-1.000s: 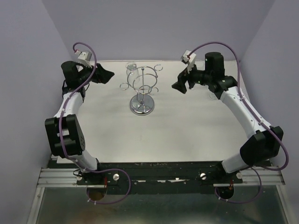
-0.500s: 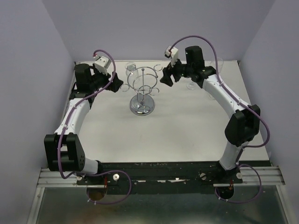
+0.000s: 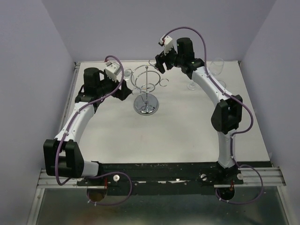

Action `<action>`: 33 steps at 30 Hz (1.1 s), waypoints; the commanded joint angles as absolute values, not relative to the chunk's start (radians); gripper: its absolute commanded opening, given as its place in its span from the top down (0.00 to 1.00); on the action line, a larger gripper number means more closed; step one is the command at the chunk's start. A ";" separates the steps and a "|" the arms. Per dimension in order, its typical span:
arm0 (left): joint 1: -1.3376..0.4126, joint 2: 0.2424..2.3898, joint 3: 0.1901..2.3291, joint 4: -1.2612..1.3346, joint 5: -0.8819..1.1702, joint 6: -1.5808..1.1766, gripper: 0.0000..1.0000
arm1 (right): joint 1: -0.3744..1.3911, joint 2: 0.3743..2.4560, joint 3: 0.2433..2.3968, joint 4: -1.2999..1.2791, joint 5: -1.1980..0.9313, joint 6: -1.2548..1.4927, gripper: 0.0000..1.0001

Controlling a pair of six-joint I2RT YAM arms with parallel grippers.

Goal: Take the wine glass off the wine glass rack

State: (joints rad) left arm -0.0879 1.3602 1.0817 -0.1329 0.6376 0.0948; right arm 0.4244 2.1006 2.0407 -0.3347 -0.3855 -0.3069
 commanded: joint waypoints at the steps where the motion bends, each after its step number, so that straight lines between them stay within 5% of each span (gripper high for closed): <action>1: -0.124 1.336 1.077 -0.164 0.680 0.081 0.05 | 0.431 2.166 2.103 -0.287 -0.321 -0.284 0.17; 17: -0.014 1.293 1.131 -0.361 0.649 0.179 0.04 | 0.405 2.034 1.948 -0.279 -0.265 -0.348 0.13; 33: 0.060 1.531 1.068 0.193 0.968 0.268 0.01 | 0.390 1.738 1.622 -0.284 -0.261 -0.376 0.12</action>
